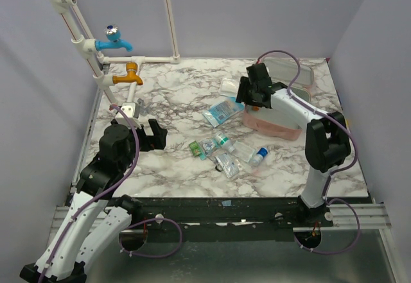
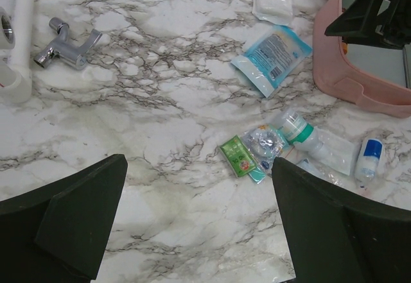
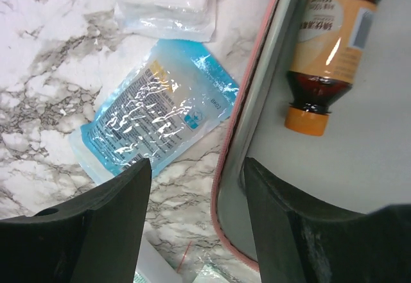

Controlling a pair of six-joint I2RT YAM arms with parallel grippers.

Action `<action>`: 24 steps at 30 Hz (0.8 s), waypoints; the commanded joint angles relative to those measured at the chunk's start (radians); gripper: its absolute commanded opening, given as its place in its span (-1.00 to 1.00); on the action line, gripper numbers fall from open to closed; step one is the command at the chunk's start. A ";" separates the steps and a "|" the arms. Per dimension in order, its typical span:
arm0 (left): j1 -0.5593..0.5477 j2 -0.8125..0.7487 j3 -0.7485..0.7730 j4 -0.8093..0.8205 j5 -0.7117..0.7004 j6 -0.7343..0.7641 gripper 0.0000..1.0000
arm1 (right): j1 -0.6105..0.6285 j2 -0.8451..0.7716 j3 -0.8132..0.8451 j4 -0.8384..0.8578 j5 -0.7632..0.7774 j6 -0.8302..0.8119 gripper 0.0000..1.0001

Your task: Organize the medicine kit

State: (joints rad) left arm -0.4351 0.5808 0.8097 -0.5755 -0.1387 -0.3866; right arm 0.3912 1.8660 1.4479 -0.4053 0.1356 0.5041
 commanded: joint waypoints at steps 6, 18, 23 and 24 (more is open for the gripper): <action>0.015 -0.014 0.018 -0.009 -0.003 0.007 0.97 | 0.015 0.088 0.034 -0.026 0.019 -0.008 0.11; 0.030 -0.009 0.017 -0.007 0.012 0.006 0.97 | 0.031 0.083 -0.017 -0.016 0.015 -0.046 -0.94; 0.039 -0.013 0.017 -0.006 0.013 0.006 0.97 | 0.045 0.093 -0.012 -0.055 0.013 -0.111 -0.99; 0.040 -0.012 0.017 -0.007 0.014 0.006 0.97 | 0.049 0.091 -0.015 -0.061 0.010 -0.123 -0.99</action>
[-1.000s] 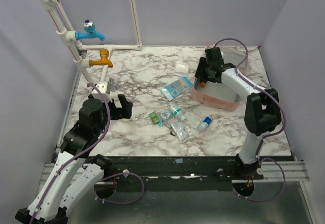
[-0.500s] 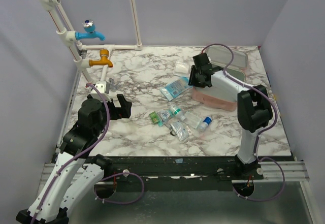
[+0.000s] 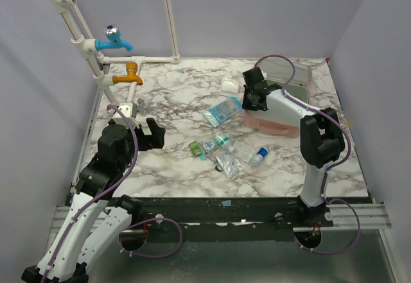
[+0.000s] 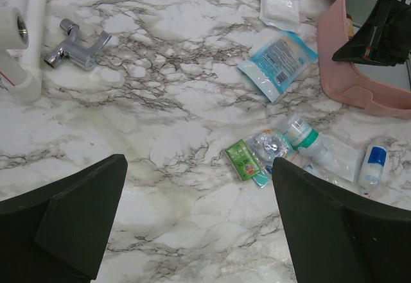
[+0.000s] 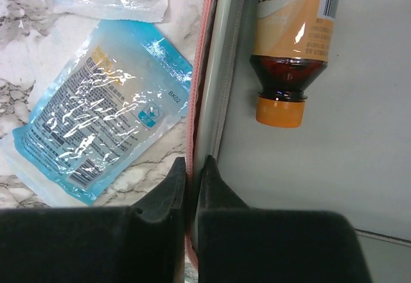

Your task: Organize the medicine kit

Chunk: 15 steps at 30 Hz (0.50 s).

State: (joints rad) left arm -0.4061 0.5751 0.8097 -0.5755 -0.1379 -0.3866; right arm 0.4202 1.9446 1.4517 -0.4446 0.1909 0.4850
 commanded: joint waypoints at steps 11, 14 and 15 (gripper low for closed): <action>0.021 -0.008 0.017 -0.006 0.021 0.006 0.97 | 0.098 -0.020 -0.080 -0.057 -0.112 -0.246 -0.99; 0.023 -0.010 0.017 -0.006 0.018 0.006 0.97 | 0.101 -0.037 -0.108 -0.056 -0.136 -0.261 -0.99; 0.023 -0.011 0.017 -0.007 0.018 0.006 0.97 | 0.102 -0.040 -0.112 -0.064 -0.133 -0.266 -0.99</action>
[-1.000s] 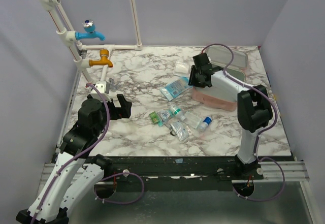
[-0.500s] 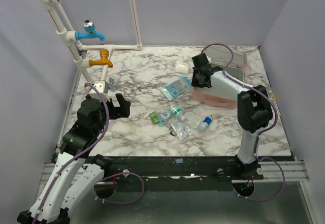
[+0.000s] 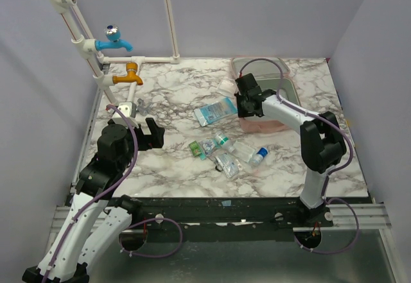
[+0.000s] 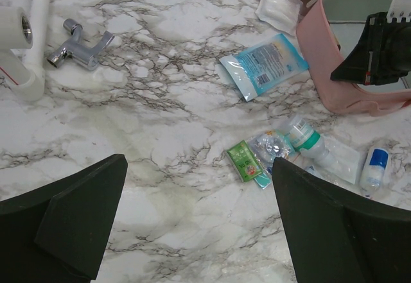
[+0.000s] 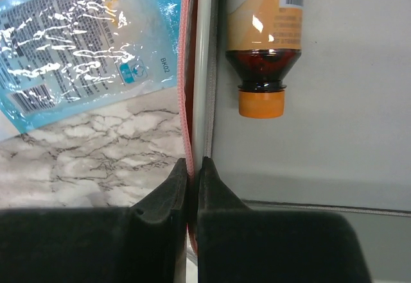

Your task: Organize the medicine kit

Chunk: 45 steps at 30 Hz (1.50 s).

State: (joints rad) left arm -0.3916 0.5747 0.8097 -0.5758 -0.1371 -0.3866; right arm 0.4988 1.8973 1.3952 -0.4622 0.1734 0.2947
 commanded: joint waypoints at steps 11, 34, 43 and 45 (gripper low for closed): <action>0.013 -0.010 0.018 -0.004 0.024 0.005 0.97 | 0.026 -0.074 0.076 -0.097 0.077 -0.029 -0.01; 0.028 -0.006 0.013 -0.002 0.030 -0.014 0.97 | 0.032 0.391 0.813 -0.180 0.027 0.006 0.26; 0.037 -0.001 0.011 -0.002 0.036 -0.015 0.97 | 0.032 0.550 0.898 -0.161 -0.001 0.006 0.27; 0.039 0.002 0.011 0.000 0.039 -0.015 0.97 | 0.031 0.572 0.899 -0.145 -0.001 0.001 0.27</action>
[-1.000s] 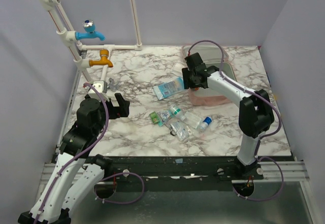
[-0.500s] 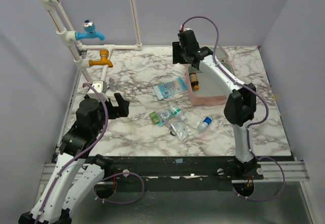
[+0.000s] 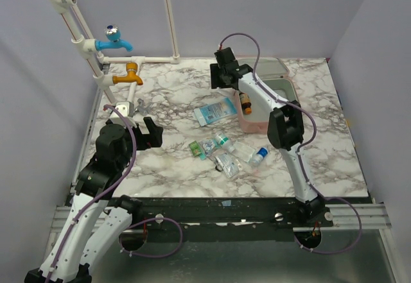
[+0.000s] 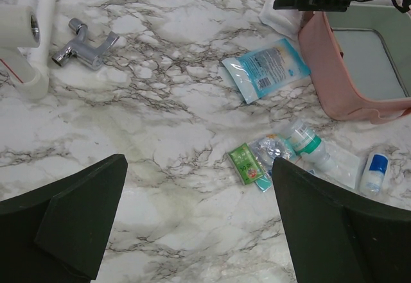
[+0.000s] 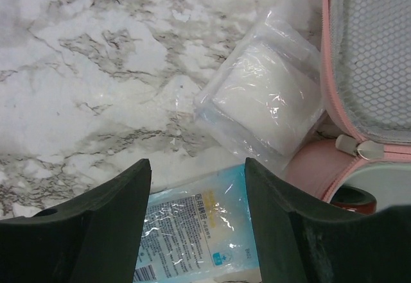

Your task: Organize the medicine kit

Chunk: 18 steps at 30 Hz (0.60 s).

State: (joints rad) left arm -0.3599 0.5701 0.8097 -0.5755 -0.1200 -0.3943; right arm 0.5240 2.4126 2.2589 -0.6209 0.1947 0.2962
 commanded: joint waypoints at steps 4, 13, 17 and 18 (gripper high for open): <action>0.008 0.009 0.011 -0.001 0.022 -0.008 0.97 | 0.007 0.103 0.066 0.023 -0.002 -0.025 0.27; 0.018 0.010 0.013 -0.003 0.022 -0.006 0.97 | 0.008 0.146 0.063 0.113 0.054 -0.093 0.27; 0.019 0.013 0.013 -0.003 0.023 -0.005 0.97 | 0.008 0.133 0.034 0.158 0.058 -0.114 0.26; 0.021 0.015 0.013 -0.002 0.023 -0.005 0.97 | 0.009 0.129 0.025 0.170 0.059 -0.117 0.26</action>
State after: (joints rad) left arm -0.3466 0.5800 0.8097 -0.5755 -0.1181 -0.3943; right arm 0.5243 2.5347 2.2963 -0.5282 0.2207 0.2188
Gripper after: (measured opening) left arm 0.985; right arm 0.634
